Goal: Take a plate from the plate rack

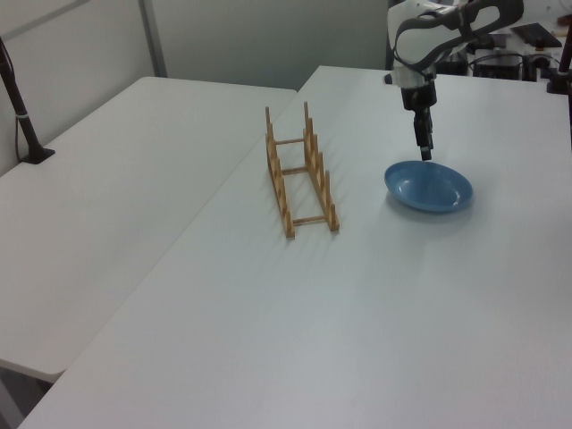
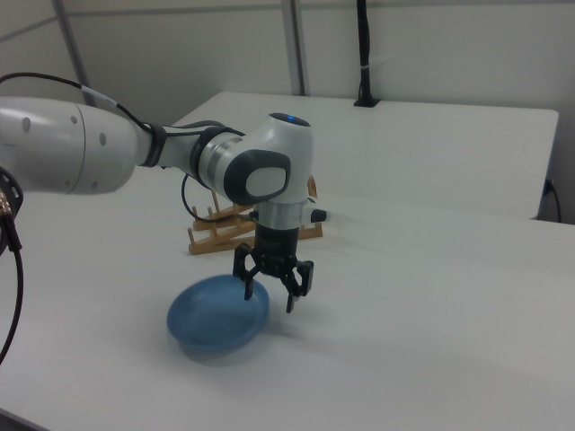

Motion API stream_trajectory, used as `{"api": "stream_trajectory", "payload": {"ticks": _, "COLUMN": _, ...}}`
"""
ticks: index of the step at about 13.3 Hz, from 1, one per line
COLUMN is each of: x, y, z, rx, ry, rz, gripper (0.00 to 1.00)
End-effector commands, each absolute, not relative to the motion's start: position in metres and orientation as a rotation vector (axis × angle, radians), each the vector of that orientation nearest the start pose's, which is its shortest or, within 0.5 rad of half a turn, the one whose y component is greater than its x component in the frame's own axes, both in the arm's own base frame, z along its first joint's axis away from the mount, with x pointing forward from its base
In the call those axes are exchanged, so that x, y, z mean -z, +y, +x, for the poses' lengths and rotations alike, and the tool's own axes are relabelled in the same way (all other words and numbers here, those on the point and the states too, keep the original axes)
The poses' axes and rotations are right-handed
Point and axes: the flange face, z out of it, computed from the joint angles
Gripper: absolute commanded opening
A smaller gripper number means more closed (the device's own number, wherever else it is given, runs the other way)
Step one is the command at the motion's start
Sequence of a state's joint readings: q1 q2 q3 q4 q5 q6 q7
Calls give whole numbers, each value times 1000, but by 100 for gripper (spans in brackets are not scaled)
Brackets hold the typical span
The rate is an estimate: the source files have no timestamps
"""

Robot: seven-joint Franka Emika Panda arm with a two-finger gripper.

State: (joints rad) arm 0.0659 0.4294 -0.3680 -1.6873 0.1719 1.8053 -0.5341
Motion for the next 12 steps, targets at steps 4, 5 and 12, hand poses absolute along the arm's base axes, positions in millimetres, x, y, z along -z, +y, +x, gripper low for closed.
{"api": "stream_trajectory", "payload": {"ticks": 4, "x": -454, "y": -118, "z": 601, "rx": -160, "ry": -63, "rz": -3098, "gripper": 100}}
{"api": "stream_trajectory", "payload": {"ticks": 5, "x": -476, "y": -107, "z": 595, "rx": -141, "ry": -40, "rz": -3120, "gripper": 100}}
{"api": "stream_trajectory", "payload": {"ticks": 12, "x": -556, "y": -34, "z": 553, "rx": -193, "ry": 21, "rz": -3259, "gripper": 100}}
